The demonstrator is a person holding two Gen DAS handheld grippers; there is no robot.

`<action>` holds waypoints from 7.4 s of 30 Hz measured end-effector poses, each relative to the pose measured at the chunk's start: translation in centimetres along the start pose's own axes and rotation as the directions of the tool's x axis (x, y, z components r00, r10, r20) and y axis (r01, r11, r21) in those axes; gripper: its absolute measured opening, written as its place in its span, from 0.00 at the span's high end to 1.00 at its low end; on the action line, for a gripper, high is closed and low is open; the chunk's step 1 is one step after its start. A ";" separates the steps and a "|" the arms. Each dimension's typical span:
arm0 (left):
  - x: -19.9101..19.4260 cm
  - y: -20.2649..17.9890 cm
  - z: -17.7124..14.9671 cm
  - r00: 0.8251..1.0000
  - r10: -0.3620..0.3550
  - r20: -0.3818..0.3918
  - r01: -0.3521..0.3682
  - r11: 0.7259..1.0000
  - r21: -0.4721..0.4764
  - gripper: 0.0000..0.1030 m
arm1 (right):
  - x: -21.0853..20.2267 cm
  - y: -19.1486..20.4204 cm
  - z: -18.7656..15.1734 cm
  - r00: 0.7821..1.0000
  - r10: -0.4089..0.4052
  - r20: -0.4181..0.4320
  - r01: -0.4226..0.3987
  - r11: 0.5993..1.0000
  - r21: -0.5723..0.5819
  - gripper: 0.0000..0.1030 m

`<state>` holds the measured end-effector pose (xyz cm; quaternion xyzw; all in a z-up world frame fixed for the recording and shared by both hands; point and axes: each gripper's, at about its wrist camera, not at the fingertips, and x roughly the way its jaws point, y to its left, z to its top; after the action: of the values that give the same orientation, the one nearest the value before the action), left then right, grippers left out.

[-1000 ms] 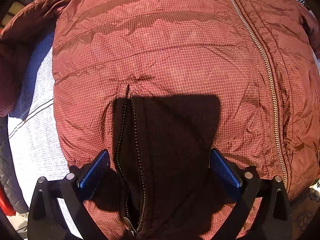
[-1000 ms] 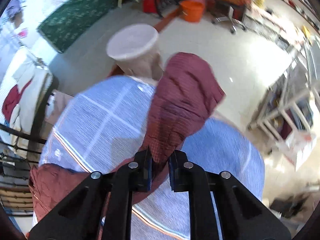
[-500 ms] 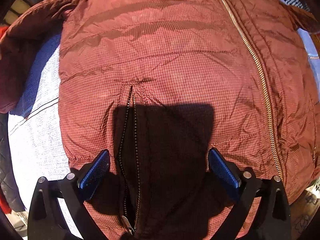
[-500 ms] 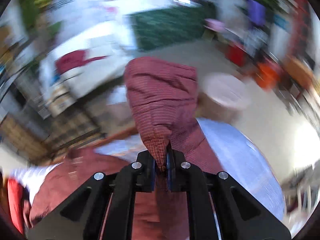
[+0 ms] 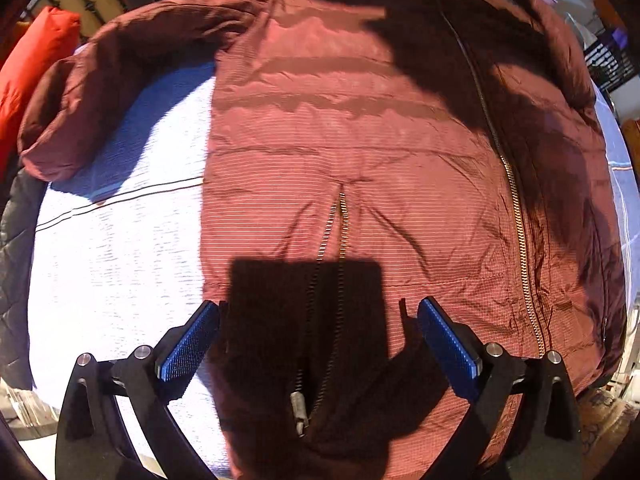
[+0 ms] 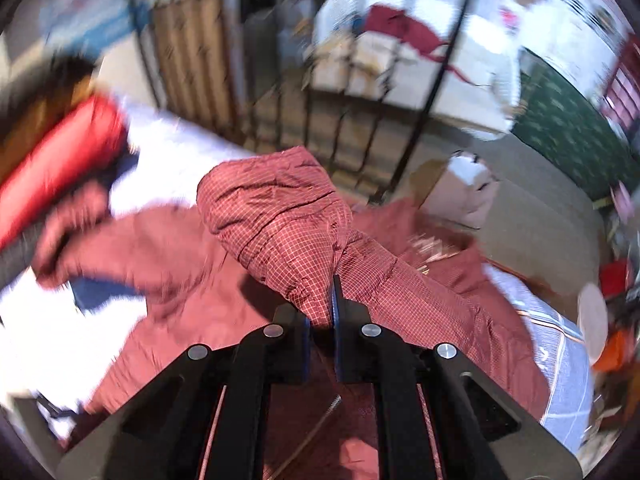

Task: Fold large clothes

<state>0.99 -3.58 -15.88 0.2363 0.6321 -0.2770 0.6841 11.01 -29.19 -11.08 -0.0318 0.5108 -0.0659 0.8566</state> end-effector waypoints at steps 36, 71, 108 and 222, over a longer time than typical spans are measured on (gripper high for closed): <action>0.6 -7.4 21.6 0.980 0.084 0.181 -0.133 0.950 0.282 0.06 | 1.5 -18.6 -19.9 0.970 -0.023 -0.242 0.095 0.952 0.291 0.33; 1.0 -7.4 17.4 0.986 0.071 0.151 -0.096 0.982 0.162 0.06 | 3.5 -19.2 -19.5 0.904 -0.142 -0.402 0.327 0.838 0.438 0.06; 1.0 16.1 13.7 0.913 0.408 -0.001 -0.403 0.900 -0.167 0.54 | -8.7 -4.3 -24.5 0.940 0.106 -0.324 0.128 0.772 0.623 0.05; 8.2 -5.9 28.5 0.999 0.039 0.002 -0.039 0.999 0.038 0.04 | 9.8 -14.5 -11.6 0.913 0.047 -0.405 0.161 0.872 0.463 0.04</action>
<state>18.33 -27.77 -21.35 0.2614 0.6216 -0.2758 0.6850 4.18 -44.85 -23.34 0.1837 0.6417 -0.2233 0.7104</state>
